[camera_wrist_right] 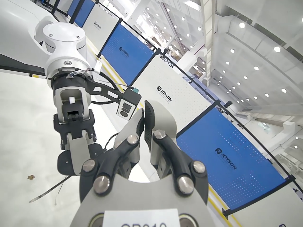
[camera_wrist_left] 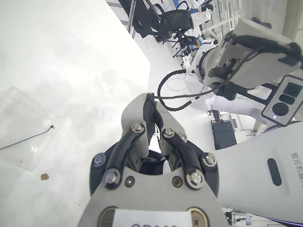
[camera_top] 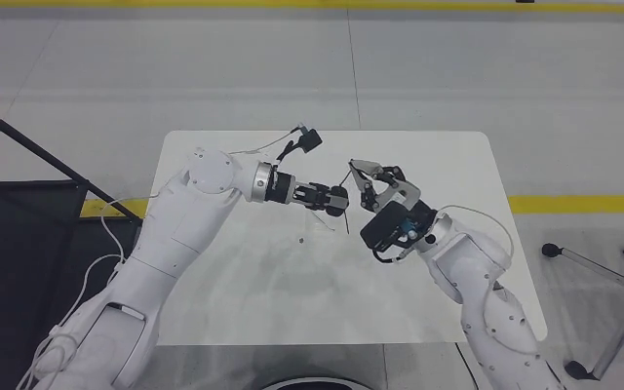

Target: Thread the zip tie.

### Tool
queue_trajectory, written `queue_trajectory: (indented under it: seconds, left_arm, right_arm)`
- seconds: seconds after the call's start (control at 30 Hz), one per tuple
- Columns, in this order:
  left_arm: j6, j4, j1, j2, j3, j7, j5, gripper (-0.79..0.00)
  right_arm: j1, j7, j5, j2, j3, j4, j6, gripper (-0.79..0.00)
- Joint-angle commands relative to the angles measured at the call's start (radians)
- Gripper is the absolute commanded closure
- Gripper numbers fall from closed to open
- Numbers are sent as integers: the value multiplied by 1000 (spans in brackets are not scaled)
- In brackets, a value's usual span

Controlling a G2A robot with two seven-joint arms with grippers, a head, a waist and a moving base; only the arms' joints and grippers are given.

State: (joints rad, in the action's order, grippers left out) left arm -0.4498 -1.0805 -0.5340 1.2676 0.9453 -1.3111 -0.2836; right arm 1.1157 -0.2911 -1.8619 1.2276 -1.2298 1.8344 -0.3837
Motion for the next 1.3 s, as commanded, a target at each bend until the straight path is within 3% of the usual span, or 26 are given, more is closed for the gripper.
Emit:
queue_trajectory:
  seconds: [0.0,0.23,1.27]
  left_arm:
    - [-2,-1,1,0,-3,-4,0,0]
    - [-2,2,6,0,-11,-9,-3,0]
    - [-18,25,24,-2,-8,75,8,0]
  right_arm:
    - [0,1,-1,0,1,-2,10,0]
    - [-6,3,-9,-1,9,-12,5,0]
    - [-27,-57,77,-21,7,-28,-198,0]
